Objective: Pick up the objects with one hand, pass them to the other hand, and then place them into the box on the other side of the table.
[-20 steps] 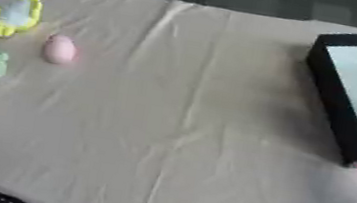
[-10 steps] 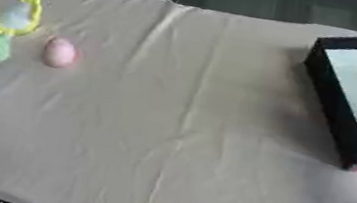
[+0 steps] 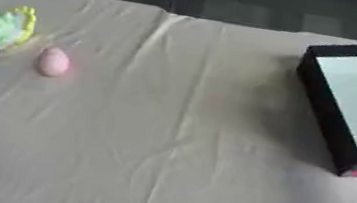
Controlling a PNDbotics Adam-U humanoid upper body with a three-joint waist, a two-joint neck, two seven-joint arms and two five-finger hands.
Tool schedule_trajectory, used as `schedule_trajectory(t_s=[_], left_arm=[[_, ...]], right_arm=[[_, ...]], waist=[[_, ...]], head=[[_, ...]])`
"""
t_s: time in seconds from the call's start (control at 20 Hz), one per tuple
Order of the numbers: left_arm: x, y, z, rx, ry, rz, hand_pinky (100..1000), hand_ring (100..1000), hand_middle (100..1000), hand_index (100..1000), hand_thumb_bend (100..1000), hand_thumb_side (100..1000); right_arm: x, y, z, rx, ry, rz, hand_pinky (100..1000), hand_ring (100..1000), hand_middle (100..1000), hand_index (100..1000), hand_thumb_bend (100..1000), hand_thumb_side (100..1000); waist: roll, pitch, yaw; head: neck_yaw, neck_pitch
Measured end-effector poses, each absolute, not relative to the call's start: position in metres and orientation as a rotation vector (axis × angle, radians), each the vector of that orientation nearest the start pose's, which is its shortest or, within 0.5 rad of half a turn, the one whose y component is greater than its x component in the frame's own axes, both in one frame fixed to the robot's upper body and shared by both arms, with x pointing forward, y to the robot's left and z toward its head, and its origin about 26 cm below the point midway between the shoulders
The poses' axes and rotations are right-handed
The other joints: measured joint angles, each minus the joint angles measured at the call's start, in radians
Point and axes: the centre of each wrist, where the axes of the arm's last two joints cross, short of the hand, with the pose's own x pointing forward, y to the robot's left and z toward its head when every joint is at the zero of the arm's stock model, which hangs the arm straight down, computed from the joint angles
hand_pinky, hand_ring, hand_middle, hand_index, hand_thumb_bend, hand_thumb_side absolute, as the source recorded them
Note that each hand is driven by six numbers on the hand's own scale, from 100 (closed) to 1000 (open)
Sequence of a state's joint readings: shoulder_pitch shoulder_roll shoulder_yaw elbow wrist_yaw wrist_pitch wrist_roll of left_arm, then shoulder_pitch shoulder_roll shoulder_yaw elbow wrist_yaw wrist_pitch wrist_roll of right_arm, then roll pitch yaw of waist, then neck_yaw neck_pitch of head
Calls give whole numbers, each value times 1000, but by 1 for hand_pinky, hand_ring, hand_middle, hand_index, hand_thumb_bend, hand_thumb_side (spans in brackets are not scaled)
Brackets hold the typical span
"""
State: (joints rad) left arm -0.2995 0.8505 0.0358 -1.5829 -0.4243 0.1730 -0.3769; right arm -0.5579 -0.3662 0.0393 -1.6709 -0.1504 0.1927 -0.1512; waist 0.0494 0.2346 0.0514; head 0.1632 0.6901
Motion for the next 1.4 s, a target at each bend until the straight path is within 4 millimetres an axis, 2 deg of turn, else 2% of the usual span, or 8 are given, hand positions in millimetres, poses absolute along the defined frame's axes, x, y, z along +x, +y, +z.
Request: schedule_trajectory(t_s=[0.35, 0.7, 1.0, 1.4], left_arm=[[332, 376, 201, 810, -1440, -1021, 768, 688, 609, 588, 100, 128], [335, 346, 193, 762, -1551, -1034, 762, 676, 598, 586, 100, 135], [339, 322, 186, 701, -1649, -1022, 762, 664, 584, 585, 100, 154], [344, 298, 177, 647, -1756, -996, 763, 656, 575, 583, 100, 179]], right_arm=[[371, -209, 247, -80, -2092, 467, 1000, 965, 939, 990, 100, 661], [365, -154, 268, -97, -2130, 834, 992, 954, 924, 970, 100, 601], [360, -111, 267, -82, -2141, 1056, 988, 952, 921, 965, 100, 614], [361, -73, 258, -59, -2114, 1228, 987, 952, 920, 960, 100, 627]], waist=[[0, -1, -1], [-3, -1, -2], [-10, -1, -2], [-10, -1, -3]], head=[[-18, -6], [-37, 0], [-58, 4], [-74, 12]])
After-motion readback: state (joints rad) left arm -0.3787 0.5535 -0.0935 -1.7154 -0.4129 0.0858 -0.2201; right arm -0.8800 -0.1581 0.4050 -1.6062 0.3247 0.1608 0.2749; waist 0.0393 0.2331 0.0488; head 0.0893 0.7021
